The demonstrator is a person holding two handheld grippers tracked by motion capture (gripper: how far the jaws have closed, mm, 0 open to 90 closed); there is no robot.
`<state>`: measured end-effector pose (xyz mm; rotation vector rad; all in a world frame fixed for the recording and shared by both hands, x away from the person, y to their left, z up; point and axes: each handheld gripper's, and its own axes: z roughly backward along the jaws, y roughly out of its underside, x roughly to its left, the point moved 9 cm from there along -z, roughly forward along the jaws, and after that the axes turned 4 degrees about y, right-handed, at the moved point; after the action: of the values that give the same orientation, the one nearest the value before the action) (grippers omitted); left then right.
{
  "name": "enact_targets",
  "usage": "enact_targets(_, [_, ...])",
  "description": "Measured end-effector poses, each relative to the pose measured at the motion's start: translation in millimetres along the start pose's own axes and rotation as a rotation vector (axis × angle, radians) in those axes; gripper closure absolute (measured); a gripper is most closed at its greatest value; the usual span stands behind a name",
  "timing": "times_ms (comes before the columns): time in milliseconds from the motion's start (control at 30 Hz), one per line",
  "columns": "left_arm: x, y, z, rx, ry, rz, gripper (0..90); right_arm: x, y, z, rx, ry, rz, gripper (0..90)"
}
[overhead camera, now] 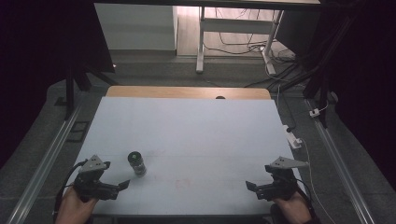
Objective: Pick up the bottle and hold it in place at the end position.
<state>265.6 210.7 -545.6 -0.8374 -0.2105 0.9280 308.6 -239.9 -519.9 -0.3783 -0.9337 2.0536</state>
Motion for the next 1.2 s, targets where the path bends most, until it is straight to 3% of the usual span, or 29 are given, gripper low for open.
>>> enact_targets(233, [2.3,-7.2,-10.1,-0.004,0.021,-0.006,0.0,0.1,0.1,-0.4,0.003,0.001,0.000,0.0])
enact_targets(500, [6.4,-12.3,-25.9,0.021,0.047,-0.042,0.0,0.3,0.3,-0.6,0.006,0.002,0.005,0.0])
enact_targets(700, [12.1,-14.5,-37.9,0.037,0.066,-0.046,0.0,0.4,0.5,-0.8,0.008,0.002,0.008,0.0])
enact_targets(833, [11.7,-16.3,-46.3,0.057,0.105,-0.077,0.0,0.6,0.6,-0.9,0.010,0.002,0.009,0.0])
enact_targets(933, [11.9,-16.3,-51.5,0.079,0.103,-0.105,0.2,0.7,0.7,-1.1,0.011,0.002,0.012,0.0])
enact_targets(1067, [13.1,-17.4,-53.8,0.082,0.098,-0.123,8.5,0.9,0.7,-1.1,0.011,0.003,0.015,0.0])
enact_targets(1200, [12.5,-16.1,-57.7,0.094,0.135,-0.170,19.9,1.2,0.8,-1.1,0.013,0.003,0.016,0.0])
